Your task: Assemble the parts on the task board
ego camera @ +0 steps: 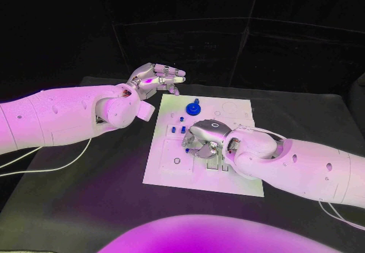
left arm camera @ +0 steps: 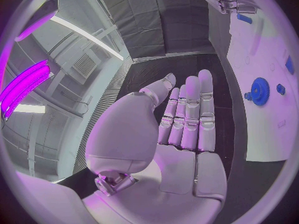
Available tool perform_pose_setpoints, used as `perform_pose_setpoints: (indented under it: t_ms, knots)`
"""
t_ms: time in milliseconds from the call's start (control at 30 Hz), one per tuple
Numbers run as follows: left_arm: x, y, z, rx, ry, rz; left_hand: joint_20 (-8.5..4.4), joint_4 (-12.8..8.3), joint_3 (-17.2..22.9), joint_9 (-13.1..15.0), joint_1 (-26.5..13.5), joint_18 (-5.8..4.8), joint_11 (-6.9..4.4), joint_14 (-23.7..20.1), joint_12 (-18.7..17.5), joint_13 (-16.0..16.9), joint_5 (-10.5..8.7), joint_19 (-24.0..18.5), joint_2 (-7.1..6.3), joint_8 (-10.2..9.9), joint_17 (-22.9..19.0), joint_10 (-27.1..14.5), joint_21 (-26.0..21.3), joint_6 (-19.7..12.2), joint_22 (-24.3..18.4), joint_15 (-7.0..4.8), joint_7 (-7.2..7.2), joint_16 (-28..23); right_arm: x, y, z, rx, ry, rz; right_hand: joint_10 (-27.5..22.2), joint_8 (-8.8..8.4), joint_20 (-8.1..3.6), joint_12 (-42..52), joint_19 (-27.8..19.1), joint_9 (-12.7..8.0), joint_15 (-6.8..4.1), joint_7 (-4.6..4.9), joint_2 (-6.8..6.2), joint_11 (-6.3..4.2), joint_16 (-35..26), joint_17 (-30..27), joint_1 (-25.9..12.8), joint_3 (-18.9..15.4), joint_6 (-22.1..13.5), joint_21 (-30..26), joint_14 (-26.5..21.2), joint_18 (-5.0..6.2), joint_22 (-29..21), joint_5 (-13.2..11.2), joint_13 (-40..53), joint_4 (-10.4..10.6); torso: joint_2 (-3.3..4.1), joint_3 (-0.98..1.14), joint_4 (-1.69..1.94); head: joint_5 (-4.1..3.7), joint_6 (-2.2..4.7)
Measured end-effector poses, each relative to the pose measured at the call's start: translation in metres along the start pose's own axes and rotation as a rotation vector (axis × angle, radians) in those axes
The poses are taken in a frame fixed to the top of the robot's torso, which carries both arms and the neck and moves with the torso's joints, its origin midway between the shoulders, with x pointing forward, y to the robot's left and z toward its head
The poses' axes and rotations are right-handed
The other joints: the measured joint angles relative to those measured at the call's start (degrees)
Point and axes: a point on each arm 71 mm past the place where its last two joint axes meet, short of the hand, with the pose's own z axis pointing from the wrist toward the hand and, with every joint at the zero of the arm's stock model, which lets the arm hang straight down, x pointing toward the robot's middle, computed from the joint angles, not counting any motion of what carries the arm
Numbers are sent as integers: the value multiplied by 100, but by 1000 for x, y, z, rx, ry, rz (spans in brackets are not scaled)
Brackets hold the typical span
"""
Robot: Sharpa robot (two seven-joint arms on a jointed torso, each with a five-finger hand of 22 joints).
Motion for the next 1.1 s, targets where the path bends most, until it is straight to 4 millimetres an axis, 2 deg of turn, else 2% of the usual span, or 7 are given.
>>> perform_pose_setpoints:
  t_ms: [367,533,767,867,900,1033,1100]
  knots:
    - [0,0,0,-2,0,0,0,0,0,0,0,0,0,0,0,0,0,0,0,0,0,0,0,0,1,0,0,0,1,0,0,4,9,7,-2,0,0,0,0,-1,0,0,0,1,0,-18,0,0,0,0,0,0,-3,0,-8,0,2,-2,1,-14,-10]
    - [0,0,0,-3,-1,0,0,0,0,0,0,0,0,0,0,0,0,0,0,0,0,0,0,0,1,0,0,0,-1,-7,-4,23,-5,7,-181,0,0,-48,0,-1,0,0,0,50,0,-60,0,-16,0,-22,0,0,-43,21,-39,-16,1,-2,1,-20,-15]
    - [-2,0,-1,-4,-2,0,0,-16,-16,0,0,0,0,0,0,0,0,0,0,0,-10,0,0,0,-5,0,0,0,-7,-25,-32,75,-49,12,-198,0,0,-69,0,-1,0,2,0,51,-21,-73,0,-16,-39,-22,0,0,-47,22,-39,-16,-10,-2,1,-63,36]
    - [-2,0,-1,-5,-4,1,0,-16,-16,0,0,0,0,0,0,0,0,0,0,0,-10,0,0,0,-4,0,0,0,-17,-35,-46,104,-69,14,-246,0,0,-69,0,-1,0,-13,-5,53,-21,-93,-5,-56,-54,-23,0,0,-61,49,-38,-10,-15,-5,-3,-109,76]
    - [-3,0,-1,-5,-4,1,0,-16,-16,0,0,0,0,0,0,0,0,0,0,0,-10,0,0,0,-4,0,0,0,-24,-42,-51,123,-82,14,-355,0,15,-112,-51,-1,0,-31,-68,63,-67,-144,-68,-124,-106,-65,0,0,-111,50,-38,8,-16,-5,-5,-133,96]
    - [-3,0,-1,-5,-5,1,0,-16,-16,0,0,0,0,0,0,0,0,0,0,0,-10,0,0,0,-4,0,0,0,-44,-60,-64,184,-116,9,-646,0,29,-181,-202,-1,31,-49,-171,79,-212,-372,-101,-375,-280,-188,-32,0,-327,50,-38,55,-20,-8,-9,-174,143]
    - [-4,0,-1,-6,-6,2,0,-16,-16,0,0,0,0,0,0,0,0,0,0,0,-10,0,0,0,-4,0,0,0,-50,-70,-72,219,-122,9,-792,0,40,-186,-225,-1,31,-72,-184,89,-233,-425,-87,-564,-394,-221,-32,0,-382,50,-38,90,-20,-10,-12,-197,172]
